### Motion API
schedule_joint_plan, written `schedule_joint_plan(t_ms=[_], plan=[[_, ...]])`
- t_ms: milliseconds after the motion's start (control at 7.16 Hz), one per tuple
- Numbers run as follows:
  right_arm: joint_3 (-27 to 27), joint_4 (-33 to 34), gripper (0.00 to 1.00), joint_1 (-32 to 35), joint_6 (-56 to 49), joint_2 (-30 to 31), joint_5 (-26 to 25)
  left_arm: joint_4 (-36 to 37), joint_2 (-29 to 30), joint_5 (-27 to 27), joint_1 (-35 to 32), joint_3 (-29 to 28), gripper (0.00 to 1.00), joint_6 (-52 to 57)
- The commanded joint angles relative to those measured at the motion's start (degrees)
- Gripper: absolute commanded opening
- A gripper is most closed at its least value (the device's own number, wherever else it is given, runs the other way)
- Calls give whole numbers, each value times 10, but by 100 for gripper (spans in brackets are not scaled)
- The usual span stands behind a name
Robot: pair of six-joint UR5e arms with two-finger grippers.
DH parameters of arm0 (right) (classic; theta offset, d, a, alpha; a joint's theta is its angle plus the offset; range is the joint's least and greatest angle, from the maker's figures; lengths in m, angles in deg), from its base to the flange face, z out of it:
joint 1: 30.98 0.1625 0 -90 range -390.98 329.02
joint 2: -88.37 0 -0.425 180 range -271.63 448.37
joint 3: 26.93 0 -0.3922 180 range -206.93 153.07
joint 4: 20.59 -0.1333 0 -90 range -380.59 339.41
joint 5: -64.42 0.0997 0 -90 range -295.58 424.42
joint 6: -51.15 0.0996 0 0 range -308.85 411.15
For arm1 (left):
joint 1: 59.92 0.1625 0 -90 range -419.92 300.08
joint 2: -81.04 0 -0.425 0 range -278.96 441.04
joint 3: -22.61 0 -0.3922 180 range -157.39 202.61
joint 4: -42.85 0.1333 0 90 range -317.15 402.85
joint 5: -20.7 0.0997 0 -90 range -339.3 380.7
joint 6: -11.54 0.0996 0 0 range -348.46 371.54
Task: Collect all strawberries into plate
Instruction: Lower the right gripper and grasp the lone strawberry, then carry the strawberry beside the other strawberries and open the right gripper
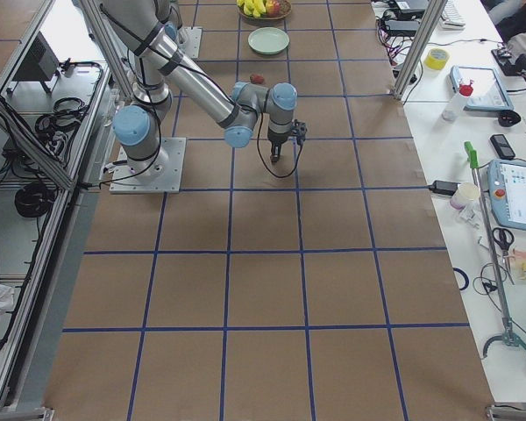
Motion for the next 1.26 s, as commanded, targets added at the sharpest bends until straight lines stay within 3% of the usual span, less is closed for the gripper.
schedule_joint_plan(t_ms=[0, 279, 419, 559, 838, 1117], plan=[[-14, -3, 15, 0, 0, 9, -2, -1, 1, 0, 0, 1, 100, 0], [-82, -89, 14, 68, 14, 50, -2, -1, 0, 0, 0, 1, 100, 0], [-116, -97, 14, 160, 70, 44, -2, -1, 0, 0, 0, 0, 100, 0], [-130, -84, 14, 247, 125, 26, 5, -1, 0, 0, 1, 0, 100, 0], [-167, -5, 13, 361, 249, -49, 33, -1, 0, 0, 1, 0, 100, 0], [-217, 3, 13, 399, 323, -109, 41, -1, 0, 0, 0, 1, 100, 0]])
